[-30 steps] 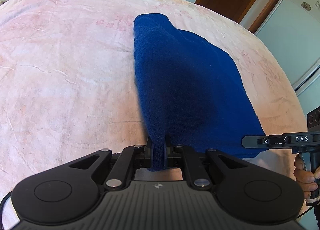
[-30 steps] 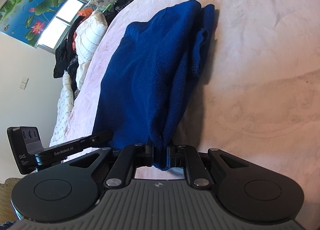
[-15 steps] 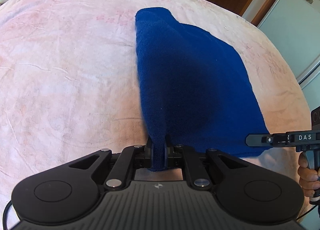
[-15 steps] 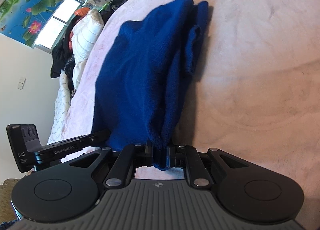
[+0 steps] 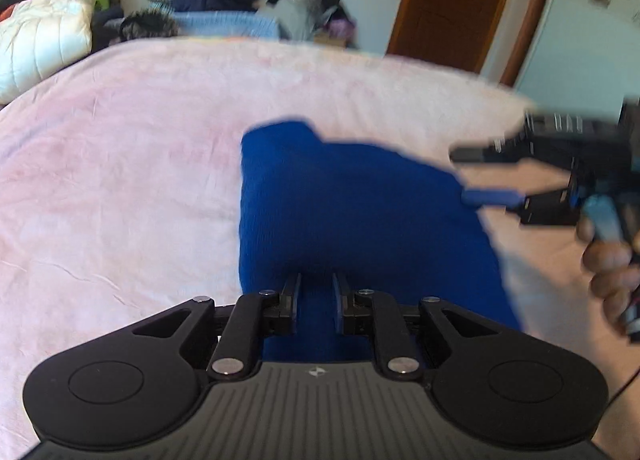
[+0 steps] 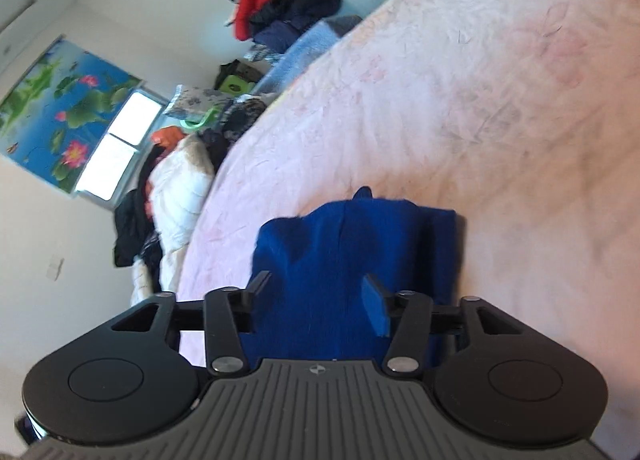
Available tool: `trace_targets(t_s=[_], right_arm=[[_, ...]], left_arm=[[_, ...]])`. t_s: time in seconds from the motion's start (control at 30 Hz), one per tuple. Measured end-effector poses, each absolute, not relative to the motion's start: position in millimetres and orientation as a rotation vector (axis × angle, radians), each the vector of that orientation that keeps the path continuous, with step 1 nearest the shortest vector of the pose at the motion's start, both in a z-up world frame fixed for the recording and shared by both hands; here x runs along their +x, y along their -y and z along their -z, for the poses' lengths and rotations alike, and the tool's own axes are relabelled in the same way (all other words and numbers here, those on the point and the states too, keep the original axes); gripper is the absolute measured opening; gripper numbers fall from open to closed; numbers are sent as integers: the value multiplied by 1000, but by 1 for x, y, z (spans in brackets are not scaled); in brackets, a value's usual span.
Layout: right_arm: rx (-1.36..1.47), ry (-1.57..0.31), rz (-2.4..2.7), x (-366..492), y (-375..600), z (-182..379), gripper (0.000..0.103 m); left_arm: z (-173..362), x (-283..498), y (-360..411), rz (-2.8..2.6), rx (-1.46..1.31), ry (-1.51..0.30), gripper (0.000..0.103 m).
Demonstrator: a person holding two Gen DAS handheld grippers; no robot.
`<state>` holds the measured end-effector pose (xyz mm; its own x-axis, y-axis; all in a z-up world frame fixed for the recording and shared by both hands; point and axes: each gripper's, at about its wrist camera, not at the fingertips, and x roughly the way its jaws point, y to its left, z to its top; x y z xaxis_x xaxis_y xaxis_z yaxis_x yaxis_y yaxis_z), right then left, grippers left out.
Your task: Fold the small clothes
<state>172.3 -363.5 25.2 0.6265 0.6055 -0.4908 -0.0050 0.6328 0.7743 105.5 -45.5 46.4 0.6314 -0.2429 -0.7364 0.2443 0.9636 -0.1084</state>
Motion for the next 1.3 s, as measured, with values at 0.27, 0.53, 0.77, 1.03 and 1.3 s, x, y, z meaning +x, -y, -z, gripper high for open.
trace_targets(t_s=[0.27, 0.53, 0.77, 1.03, 1.3], right_arm=[[730, -906, -248, 197, 354, 14, 22], [501, -662, -207, 69, 344, -40, 57], [237, -712, -46, -44, 325, -12, 63], [63, -763, 11, -47, 269, 10, 103], [38, -682, 108, -48, 251, 21, 103]], left_arm=[[-19, 106, 53, 288, 109, -801, 16], [-36, 15, 30, 176, 99, -680, 39], [-2, -35, 21, 98, 106, -691, 69], [4, -25, 18, 46, 52, -680, 96], [7, -26, 17, 60, 48, -691, 103]])
